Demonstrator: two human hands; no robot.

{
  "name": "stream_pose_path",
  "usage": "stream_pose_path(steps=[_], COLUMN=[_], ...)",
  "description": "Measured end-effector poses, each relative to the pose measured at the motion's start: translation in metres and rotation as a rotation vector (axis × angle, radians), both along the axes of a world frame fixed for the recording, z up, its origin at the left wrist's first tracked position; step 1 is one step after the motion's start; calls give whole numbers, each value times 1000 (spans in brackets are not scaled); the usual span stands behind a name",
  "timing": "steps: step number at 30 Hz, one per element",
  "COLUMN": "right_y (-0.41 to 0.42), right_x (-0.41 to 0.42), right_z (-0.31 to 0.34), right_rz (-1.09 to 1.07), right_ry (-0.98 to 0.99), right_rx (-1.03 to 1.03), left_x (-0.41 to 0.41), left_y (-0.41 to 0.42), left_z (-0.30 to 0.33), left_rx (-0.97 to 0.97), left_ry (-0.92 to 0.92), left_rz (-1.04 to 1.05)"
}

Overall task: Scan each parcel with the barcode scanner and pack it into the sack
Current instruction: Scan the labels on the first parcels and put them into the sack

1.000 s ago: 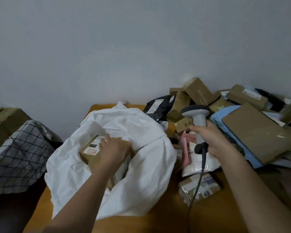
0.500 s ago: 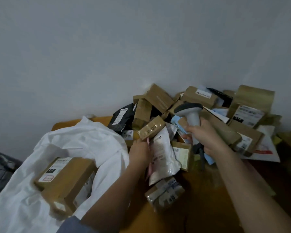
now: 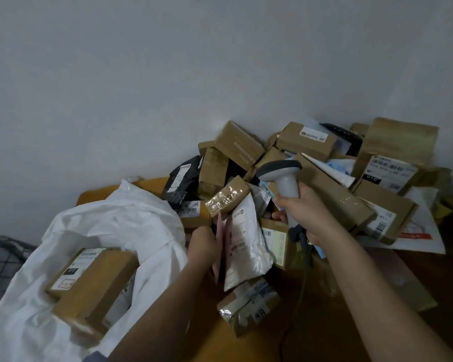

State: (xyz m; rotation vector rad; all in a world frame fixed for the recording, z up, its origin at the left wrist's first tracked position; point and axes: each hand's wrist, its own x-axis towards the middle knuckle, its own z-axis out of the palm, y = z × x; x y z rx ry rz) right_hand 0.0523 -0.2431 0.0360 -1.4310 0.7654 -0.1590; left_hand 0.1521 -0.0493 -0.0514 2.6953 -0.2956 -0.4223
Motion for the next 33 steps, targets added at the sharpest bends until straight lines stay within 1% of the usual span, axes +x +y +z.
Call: stream_pose_path(steps=[4,7,9,10,12,13,16,17,18,20,22,23,25,27,29,30,32,33], right_y=[5,12,18,23,32,37,48,50,51,52,52,51,50,48,45,44,43,43], right_x=[1,1,-1,-2,-4,-5,-8,-9,-10,-12,-14,-15,-18,-21,-24,-26,-29,-30], right_z=[4,9,13,16,22,26,34,36,37,38,36,35,35,37,39,40,43,43], right_rz=[-41,-91,-116,-123,-135,-148,-211,-227,-239,-262,-279,-287,-292,-272,-239,-230,-212,-201], right_ry=[-36,-64,-83,-104,-165,-192,-207,-195,-183,-159,-134,-127,-129,-127,-115,-120,-134,-136], right_rx=[34,47,36,39,61,77,127,138,140,125,94,74,38,-2,-54,-61,-45,-42], left_x=[10,14,9,4,-9,-15,-30,-34,-38,-42,-43,-44,-46,-45,-41,-39,-38,-38], left_y=[2,8,12,15,17,19,22,24,26,32,36,38,41,45,49,51,53,55], left_z=[33,55,69,75,86,90,98,98,99,100,102,104,108,108,105,104,107,106], left_rx=[-208,-367,-487,-535,-569,-550,-406,-354,-314,-252,-246,-278,-392,-437,-417,-448,-607,-684], left_ry=[-52,-79,-145,-203,-352,-460,-874,-972,-1039,-1102,-1085,-1049,-947,-813,-618,-486,-170,-27], left_rz=[52,134,142,106,-29,-130,-535,-660,-755,-854,-889,-875,-739,-508,-289,-190,-50,-28])
